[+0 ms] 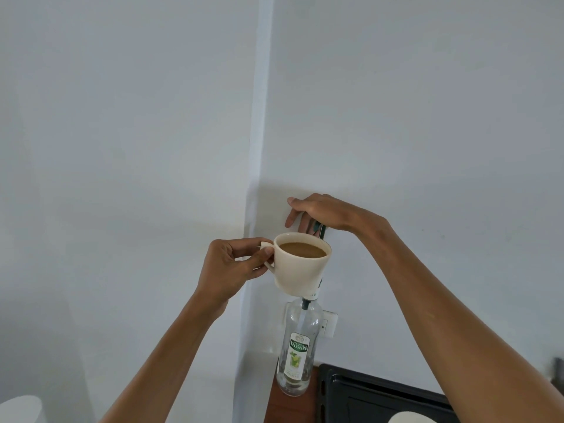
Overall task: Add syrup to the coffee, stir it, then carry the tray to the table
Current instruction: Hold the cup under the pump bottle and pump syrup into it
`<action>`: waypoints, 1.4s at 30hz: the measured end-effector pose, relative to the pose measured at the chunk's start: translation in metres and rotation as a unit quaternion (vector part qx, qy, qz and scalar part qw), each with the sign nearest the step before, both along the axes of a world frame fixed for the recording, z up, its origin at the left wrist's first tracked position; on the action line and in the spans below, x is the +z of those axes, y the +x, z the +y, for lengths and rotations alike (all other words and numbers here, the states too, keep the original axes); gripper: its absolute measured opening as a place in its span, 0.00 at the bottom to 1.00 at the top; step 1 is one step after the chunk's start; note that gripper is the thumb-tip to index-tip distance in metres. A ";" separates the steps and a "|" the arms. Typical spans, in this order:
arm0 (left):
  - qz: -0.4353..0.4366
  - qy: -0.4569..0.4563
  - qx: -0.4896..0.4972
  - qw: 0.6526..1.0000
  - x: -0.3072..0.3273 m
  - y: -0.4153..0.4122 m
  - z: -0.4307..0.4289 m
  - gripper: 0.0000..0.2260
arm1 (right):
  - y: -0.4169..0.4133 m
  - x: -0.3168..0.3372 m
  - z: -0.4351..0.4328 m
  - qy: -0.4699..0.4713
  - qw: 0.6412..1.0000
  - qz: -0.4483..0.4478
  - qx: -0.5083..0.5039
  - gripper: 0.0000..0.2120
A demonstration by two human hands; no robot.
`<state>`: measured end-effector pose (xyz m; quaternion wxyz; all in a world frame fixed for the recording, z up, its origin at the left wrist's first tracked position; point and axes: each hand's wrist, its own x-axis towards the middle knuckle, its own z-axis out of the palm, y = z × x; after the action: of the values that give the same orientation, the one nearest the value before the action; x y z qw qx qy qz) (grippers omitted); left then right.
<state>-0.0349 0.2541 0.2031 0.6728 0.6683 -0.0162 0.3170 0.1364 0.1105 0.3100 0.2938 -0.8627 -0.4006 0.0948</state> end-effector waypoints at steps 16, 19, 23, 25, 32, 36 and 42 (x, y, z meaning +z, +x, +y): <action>-0.004 -0.004 -0.004 1.000 0.004 0.005 -0.004 0.06 | -0.007 0.007 0.000 -0.032 0.999 -0.007 0.008 0.30; 0.000 0.001 0.007 1.000 0.003 0.006 -0.004 0.07 | -0.007 0.005 0.001 -0.029 0.999 -0.012 0.008 0.30; 0.000 0.003 0.016 1.000 0.002 0.006 -0.004 0.07 | -0.007 0.003 0.001 -0.024 1.000 -0.015 0.005 0.30; -0.004 -0.001 0.013 1.000 0.001 0.005 -0.003 0.06 | -0.007 0.002 0.001 -0.022 1.000 -0.015 0.004 0.30; -0.007 -0.010 0.009 1.000 0.001 0.007 -0.003 0.06 | -0.005 -0.001 0.001 -0.010 1.000 -0.025 0.001 0.30; -0.004 -0.010 0.008 1.000 0.001 0.008 -0.003 0.07 | -0.004 -0.003 0.002 -0.014 0.999 -0.037 -0.002 0.30; -0.002 -0.005 0.010 1.000 0.001 0.008 -0.003 0.07 | -0.002 -0.005 0.002 -0.006 0.999 -0.037 -0.001 0.30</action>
<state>-0.0265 0.2514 0.2043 0.6730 0.6643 -0.0090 0.3253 0.1342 0.1124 0.3047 0.2740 -0.8677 -0.4095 0.0651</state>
